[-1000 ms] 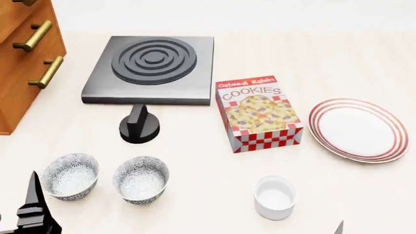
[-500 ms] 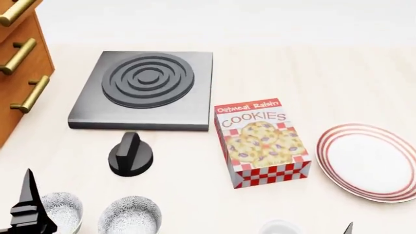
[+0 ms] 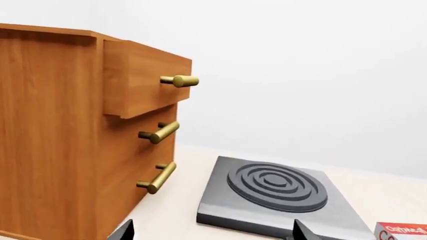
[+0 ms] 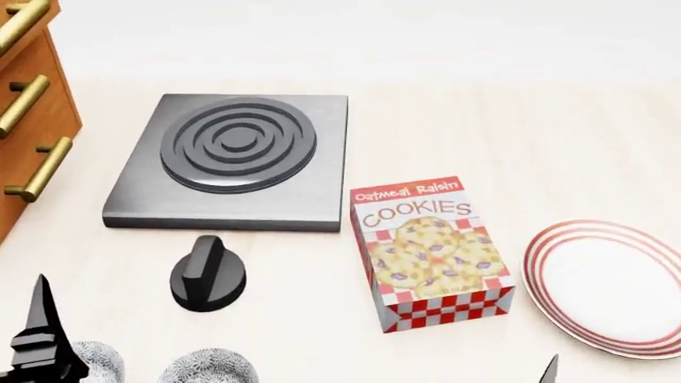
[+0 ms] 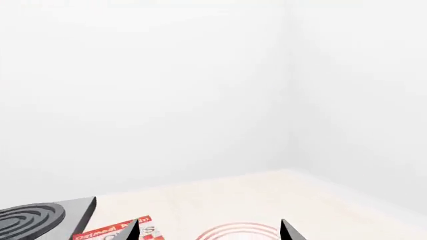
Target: Pick the akita bowl from table center and place it on the plate.
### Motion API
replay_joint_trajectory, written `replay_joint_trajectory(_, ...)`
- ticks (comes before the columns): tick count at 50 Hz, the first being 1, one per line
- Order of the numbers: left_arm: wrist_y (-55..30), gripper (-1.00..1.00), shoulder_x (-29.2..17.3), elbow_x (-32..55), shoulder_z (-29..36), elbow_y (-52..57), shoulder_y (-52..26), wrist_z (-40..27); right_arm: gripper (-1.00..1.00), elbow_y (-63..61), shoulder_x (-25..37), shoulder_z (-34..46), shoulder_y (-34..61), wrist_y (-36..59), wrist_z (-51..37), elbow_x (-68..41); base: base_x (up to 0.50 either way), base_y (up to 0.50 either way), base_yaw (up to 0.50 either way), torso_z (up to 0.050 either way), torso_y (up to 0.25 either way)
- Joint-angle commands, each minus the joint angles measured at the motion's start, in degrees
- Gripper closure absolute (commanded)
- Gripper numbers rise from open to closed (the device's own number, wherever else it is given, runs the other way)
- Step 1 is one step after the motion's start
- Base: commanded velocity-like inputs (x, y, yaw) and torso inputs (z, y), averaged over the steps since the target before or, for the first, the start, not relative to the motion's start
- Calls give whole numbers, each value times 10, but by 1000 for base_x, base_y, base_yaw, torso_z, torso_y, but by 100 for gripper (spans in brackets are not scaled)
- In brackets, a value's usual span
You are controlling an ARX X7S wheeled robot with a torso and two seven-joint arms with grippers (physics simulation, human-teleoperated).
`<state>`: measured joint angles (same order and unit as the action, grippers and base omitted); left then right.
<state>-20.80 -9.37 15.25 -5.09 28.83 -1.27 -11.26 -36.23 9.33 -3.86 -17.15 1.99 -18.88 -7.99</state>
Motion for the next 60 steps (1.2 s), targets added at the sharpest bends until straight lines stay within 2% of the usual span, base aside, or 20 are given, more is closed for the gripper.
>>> replay_joint_trajectory(1, 4, -100, -8, 7, -18, -20, -11, -10, -100, -30, 36, 66, 97, 176, 30, -40, 0, 0, 0, 0, 0)
replay_joint_trajectory(11, 3, -100, -16, 15, -40, -30, -22, -23, -100, 12, 41, 191, 307, 375, 114, -91, 0, 0, 0, 0, 0)
replay_joint_trajectory(21, 23, -100, -18, 17, -53, -31, -6, -27, -100, 51, 6, 215, 429, 539, 161, -192, 0, 0, 0, 0, 0)
replay_joint_trajectory(27, 28, -100, -16, 23, -55, -29, 0, -29, -100, 84, -22, 177, 457, 622, 166, -260, 0, 0, 0, 0, 0)
replay_joint_trajectory(37, 39, -100, -16, 17, -53, -27, 5, -38, -100, 132, -34, 156, 463, 647, 169, -290, 0, 0, 0, 0, 0)
replay_joint_trajectory(47, 42, -100, -18, 18, -48, -21, 9, -41, -100, 253, -43, 145, 497, 637, 188, -296, 0, 0, 0, 0, 0)
replay_joint_trajectory(60, 42, -100, -22, 29, -50, -25, 9, -41, -100, 285, -34, 158, 504, 659, 179, -304, 0, 0, 0, 0, 0)
